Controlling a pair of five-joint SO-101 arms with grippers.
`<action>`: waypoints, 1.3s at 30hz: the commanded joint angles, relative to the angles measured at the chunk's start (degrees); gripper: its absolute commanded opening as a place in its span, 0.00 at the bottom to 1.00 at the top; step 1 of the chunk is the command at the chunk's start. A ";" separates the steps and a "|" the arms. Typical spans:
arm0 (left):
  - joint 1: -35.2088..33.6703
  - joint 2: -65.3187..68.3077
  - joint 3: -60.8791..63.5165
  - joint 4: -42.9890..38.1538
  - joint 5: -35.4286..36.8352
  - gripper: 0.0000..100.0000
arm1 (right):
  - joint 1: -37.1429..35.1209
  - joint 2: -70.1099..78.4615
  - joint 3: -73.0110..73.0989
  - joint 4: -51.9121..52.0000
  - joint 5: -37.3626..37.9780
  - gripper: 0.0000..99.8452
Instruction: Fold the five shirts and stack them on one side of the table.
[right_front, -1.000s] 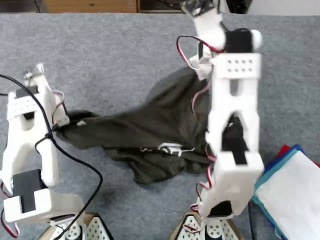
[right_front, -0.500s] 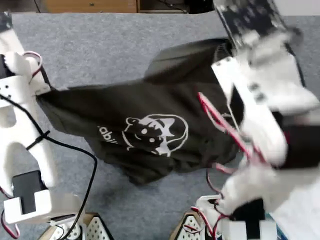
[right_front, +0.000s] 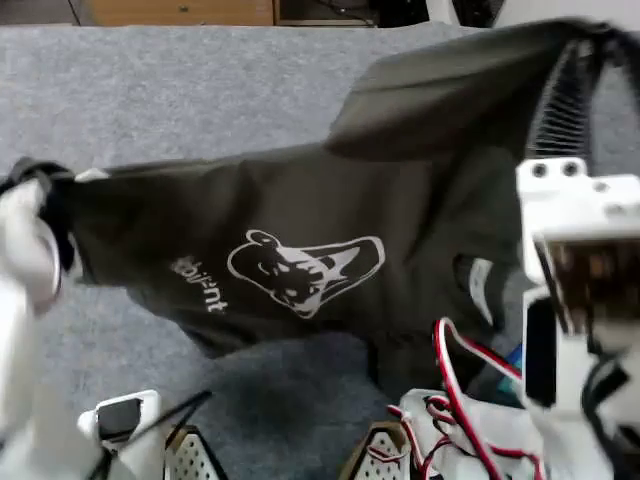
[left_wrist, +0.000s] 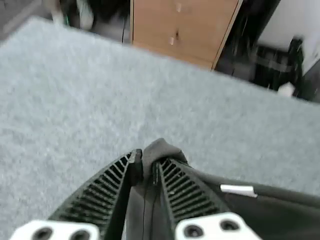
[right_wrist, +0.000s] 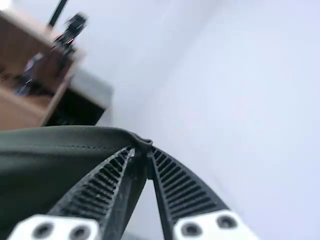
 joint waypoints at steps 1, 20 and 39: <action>0.44 -5.41 0.35 0.53 -0.70 0.02 | 2.15 -0.48 -2.42 -4.22 3.34 0.01; 0.09 -7.87 0.35 -9.49 -0.26 0.02 | 2.07 0.31 0.13 -19.08 11.52 0.01; 0.26 -7.60 27.16 -30.51 6.68 0.02 | -3.12 1.45 32.48 -24.26 9.67 0.01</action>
